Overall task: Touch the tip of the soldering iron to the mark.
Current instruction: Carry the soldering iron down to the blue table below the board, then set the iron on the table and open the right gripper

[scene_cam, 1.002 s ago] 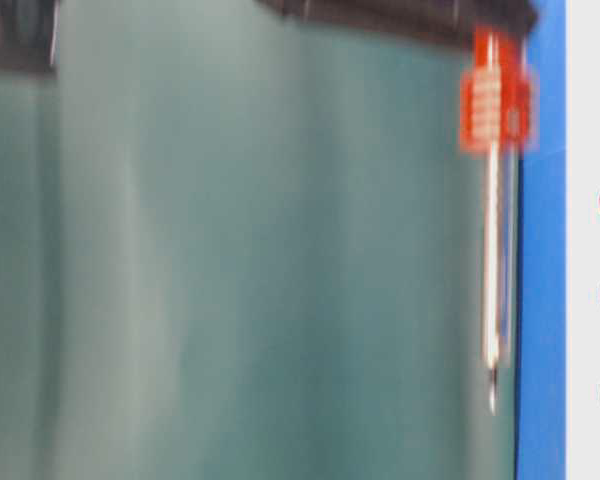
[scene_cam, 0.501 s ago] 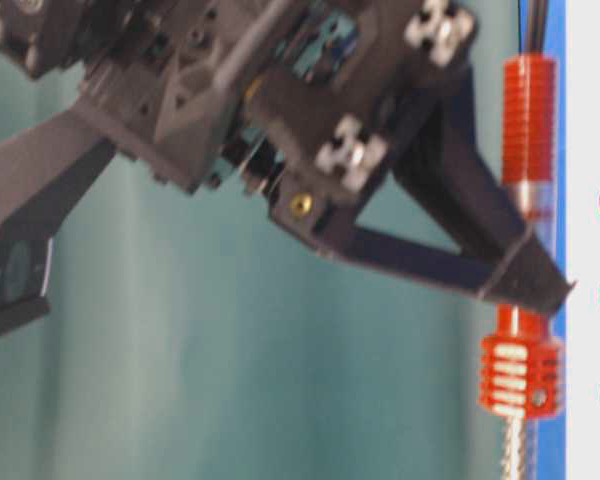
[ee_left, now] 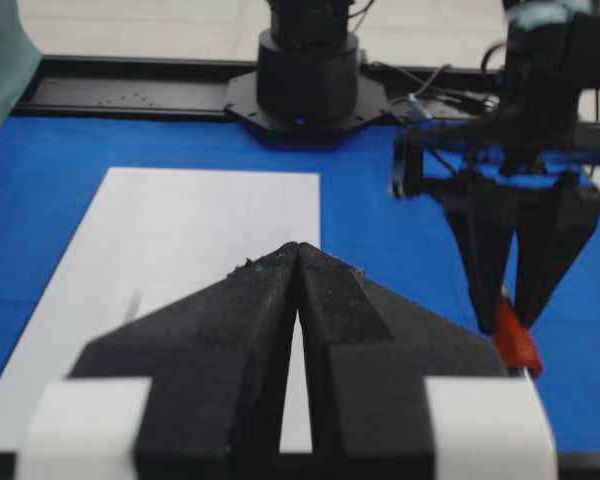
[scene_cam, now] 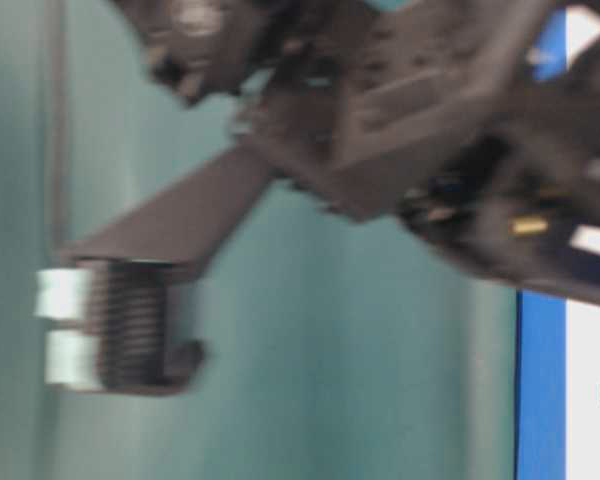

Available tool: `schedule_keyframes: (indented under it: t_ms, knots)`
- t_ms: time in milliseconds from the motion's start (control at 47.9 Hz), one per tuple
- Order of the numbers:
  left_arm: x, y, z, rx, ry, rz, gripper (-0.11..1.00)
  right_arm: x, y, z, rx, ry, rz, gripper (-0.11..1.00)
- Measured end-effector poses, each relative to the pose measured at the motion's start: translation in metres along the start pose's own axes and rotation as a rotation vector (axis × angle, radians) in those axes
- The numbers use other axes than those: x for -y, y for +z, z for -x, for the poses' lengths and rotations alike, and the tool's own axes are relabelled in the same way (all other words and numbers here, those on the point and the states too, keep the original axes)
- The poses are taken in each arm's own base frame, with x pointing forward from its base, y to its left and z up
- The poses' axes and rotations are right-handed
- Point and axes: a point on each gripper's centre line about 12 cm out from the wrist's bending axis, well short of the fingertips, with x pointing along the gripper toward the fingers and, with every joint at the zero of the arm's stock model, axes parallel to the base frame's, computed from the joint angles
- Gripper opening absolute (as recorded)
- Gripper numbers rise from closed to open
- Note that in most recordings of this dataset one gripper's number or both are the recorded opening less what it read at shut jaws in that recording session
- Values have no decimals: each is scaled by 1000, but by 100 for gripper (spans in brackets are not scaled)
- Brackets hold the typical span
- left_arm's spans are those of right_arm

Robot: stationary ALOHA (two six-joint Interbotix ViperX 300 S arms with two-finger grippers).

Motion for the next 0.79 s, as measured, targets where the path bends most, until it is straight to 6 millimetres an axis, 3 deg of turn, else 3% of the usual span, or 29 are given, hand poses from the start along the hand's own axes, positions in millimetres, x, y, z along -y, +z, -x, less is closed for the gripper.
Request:
schedule_keyframes:
  t_ms: [417,793]
  knots:
    - [0,0,0,-2,0,0,0,4,-34,-50,-14,105,-18,6]
    - [0,0,0,-3,2,0,0,6,-38,-58,-19,114,-32,6]
